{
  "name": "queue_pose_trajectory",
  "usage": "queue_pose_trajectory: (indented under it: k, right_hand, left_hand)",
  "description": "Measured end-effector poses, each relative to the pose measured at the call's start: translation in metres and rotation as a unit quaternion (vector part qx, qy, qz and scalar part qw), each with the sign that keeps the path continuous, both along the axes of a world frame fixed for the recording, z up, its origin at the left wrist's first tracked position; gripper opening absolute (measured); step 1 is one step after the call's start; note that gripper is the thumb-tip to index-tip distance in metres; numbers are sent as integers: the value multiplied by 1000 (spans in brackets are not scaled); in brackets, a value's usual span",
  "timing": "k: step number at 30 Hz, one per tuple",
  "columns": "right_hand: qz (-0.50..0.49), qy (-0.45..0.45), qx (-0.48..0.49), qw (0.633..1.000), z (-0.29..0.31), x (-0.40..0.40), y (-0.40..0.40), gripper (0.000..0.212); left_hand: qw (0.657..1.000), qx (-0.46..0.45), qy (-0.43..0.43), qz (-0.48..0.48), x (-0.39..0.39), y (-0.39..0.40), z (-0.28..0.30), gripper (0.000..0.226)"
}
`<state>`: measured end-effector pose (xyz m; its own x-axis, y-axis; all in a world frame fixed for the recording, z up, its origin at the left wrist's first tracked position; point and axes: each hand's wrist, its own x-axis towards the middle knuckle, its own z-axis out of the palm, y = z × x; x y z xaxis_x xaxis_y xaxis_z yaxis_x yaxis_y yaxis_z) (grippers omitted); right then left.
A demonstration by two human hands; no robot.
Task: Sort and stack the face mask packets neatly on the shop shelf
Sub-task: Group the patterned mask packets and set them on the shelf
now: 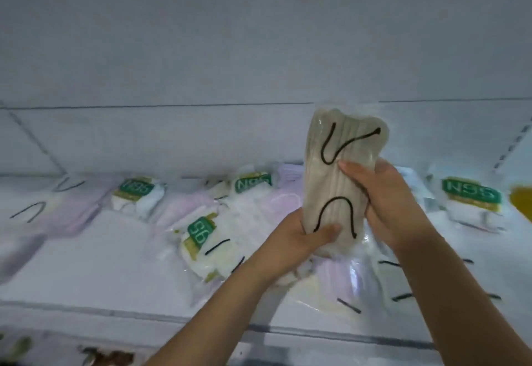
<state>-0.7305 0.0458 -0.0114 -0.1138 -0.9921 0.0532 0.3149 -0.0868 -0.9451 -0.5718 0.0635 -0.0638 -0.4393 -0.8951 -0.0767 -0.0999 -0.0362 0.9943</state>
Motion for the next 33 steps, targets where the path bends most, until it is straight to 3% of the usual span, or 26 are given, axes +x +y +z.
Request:
queue_pose_trajectory:
  k: [4,9,17,24,28,33]
  right_hand:
    - [119,-10,17,993,-4,110,-31,22]
    - [218,40,34,974,-13,237,-43,15]
    - [231,67,112,964,-19,437,-81,13]
    - [194,127,139,963,-20,535,-101,4]
    - [130,193,142,962,-19,528,-110,5]
    - [30,241,176,954,-38,484,-90,1]
  left_hand:
    - [988,12,-35,153,107,12,4,23]
    - [967,71,-40,243,247,42,2,24]
    - [925,24,-29,378,441,37,4,25]
    - [941,27,-114,318,577,-3,-5,27]
    - [959,-16,-214,184,590,-26,-4,18]
    - [934,-93,-274,208,593,-37,-15,24]
